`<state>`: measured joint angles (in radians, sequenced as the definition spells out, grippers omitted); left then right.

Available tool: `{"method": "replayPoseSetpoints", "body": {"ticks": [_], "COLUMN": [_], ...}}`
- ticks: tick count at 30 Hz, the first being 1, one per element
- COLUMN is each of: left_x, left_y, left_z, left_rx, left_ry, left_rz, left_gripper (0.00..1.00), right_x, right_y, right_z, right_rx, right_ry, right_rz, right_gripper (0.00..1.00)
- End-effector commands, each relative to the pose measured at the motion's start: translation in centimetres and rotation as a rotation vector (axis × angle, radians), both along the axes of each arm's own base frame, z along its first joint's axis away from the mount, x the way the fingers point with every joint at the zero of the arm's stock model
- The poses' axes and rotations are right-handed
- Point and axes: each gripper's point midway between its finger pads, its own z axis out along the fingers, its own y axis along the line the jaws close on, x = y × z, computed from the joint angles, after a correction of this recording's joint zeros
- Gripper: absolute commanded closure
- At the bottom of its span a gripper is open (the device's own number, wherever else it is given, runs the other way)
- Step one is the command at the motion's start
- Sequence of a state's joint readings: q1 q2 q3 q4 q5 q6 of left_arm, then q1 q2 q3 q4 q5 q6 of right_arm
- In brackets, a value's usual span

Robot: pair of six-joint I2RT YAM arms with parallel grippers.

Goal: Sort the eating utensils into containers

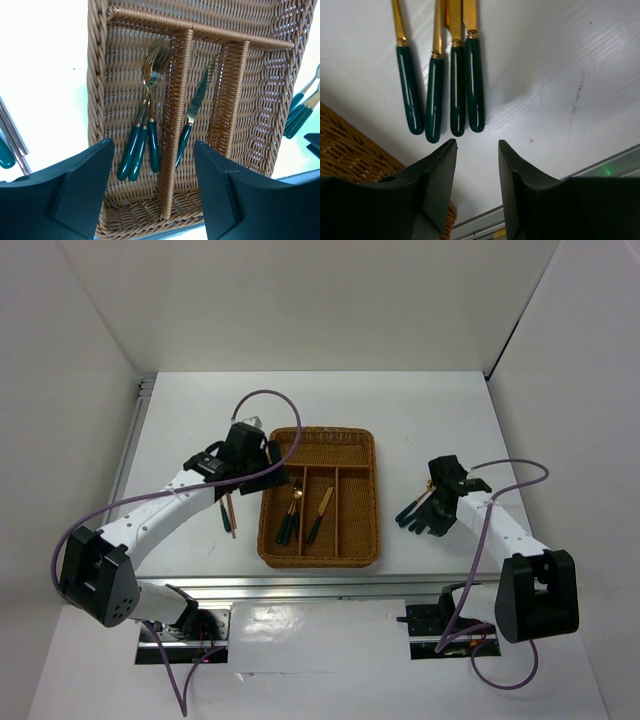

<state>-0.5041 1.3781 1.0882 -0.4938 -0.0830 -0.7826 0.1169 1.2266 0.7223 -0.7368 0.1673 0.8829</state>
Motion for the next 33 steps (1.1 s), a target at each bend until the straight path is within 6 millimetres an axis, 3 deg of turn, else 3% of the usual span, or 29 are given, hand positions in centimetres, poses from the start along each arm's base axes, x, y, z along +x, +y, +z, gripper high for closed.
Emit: {"method": "replayPoseSetpoints", "body": {"ticks": [1,5,11,33], "left_x": [0.4,0.7,1.0,1.6], "left_y": [-0.1,0.5,1.5,1.8], "left_z": [0.4,0.2,0.1,-0.5], "left_rx": [-0.017,-0.017,-0.023,-0.012], "left_ry": [-0.024,-0.024,-0.022,0.004], "left_rz": [-0.03,-0.02,0.006,0.012], "left_gripper": [0.21,0.21,0.21,0.21], "right_x": [-1.4,-2.0,-1.2,0.8], "right_y": [0.0,-0.1,0.0,0.1], "right_z": [-0.6,-1.3,-1.3,-3.2], "right_rx": [0.016,0.016,0.018,0.0], "right_ry": [0.044,0.07,0.051,0.067], "right_rz": [-0.042,-0.052,-0.052,0.001], "right_gripper": [0.54,0.55,0.55,0.52]}}
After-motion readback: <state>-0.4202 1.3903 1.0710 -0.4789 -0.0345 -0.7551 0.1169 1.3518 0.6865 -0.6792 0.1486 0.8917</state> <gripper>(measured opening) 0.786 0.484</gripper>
